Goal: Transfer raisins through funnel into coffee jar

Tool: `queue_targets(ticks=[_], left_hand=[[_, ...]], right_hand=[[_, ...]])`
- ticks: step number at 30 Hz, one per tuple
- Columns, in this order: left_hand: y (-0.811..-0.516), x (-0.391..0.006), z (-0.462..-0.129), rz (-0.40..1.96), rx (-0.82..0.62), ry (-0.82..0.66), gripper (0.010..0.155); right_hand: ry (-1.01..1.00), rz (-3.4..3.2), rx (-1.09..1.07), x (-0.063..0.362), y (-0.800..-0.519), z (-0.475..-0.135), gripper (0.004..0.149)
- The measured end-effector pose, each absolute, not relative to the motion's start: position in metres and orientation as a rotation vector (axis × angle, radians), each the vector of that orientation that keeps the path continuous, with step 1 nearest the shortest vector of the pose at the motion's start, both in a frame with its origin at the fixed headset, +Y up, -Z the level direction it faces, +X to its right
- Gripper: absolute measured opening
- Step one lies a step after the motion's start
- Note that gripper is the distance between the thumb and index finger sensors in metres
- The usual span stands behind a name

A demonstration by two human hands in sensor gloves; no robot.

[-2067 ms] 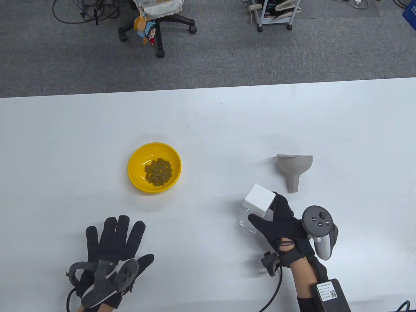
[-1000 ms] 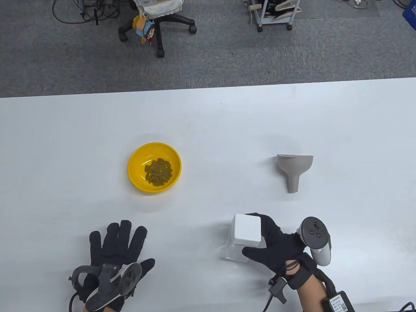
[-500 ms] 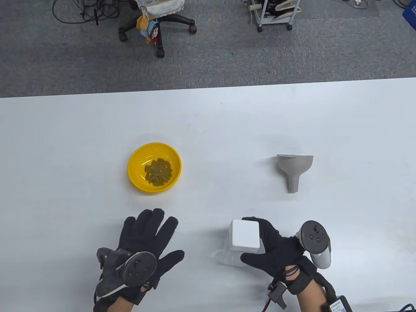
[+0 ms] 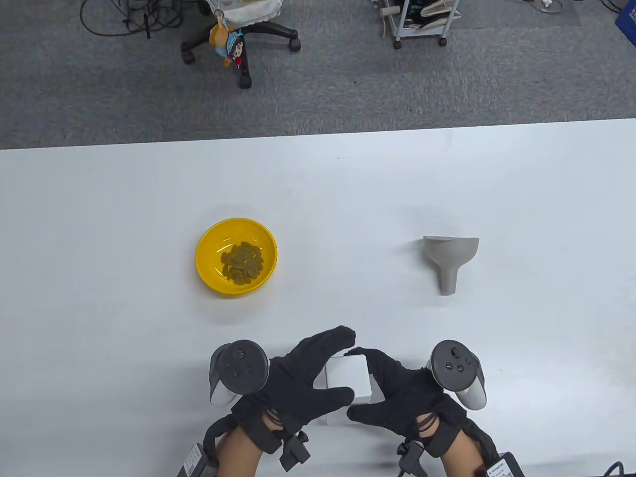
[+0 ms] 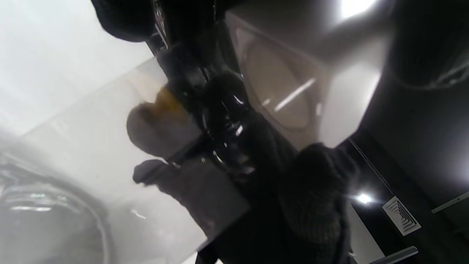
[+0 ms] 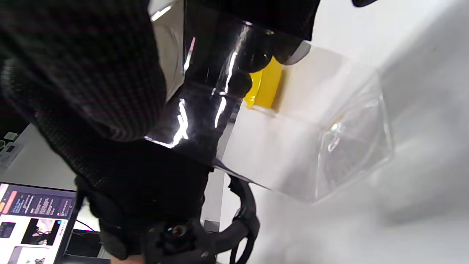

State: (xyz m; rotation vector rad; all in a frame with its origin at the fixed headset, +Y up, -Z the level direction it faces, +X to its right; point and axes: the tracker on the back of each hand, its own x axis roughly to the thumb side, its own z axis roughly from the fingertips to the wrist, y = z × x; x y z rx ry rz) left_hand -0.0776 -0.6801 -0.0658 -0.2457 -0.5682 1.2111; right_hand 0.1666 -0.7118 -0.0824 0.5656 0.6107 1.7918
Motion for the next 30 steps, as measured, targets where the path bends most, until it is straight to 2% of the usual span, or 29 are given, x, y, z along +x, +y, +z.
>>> queue_targets(ticks=[2,5,12,16,19,22,23,26,28,30], left_hand=[[-0.675,-0.08,-0.063,1.111,-0.176,-0.55,0.095],[-0.675,-0.082,-0.061,1.034,-0.097,-0.479,0.087],[-0.679,-0.095,-0.069,1.318,-0.074,-0.444,0.076],[-0.683,-0.096,-0.07,1.376,-0.072,-0.441,0.075],[-0.681,-0.095,-0.067,1.364,-0.035,-0.379,0.073],[-0.67,-0.093,-0.059,1.28,0.056,-0.347,0.07],[-0.667,-0.091,-0.056,1.198,0.115,-0.327,0.069],[-0.665,-0.087,-0.05,1.038,0.204,-0.264,0.068],[-0.668,-0.085,-0.05,0.989,0.206,-0.248,0.069],[-0.672,-0.089,-0.055,1.044,0.154,-0.306,0.072]], right_hand=[[0.61,1.739,0.521,0.167,-0.715,-0.086,0.09],[0.634,1.766,0.533,0.163,-0.717,-0.088,0.09],[0.606,1.686,0.495,0.151,-0.723,-0.085,0.094],[0.589,1.745,0.491,0.148,-0.723,-0.084,0.093],[0.462,1.739,0.41,0.148,-0.721,-0.082,0.091],[0.46,1.684,0.385,0.145,-0.719,-0.079,0.089],[0.387,1.762,0.35,0.143,-0.716,-0.076,0.089],[0.342,1.83,0.322,0.139,-0.717,-0.076,0.089],[0.307,1.903,0.332,0.139,-0.717,-0.078,0.089],[0.363,1.839,0.362,0.142,-0.719,-0.08,0.09]])
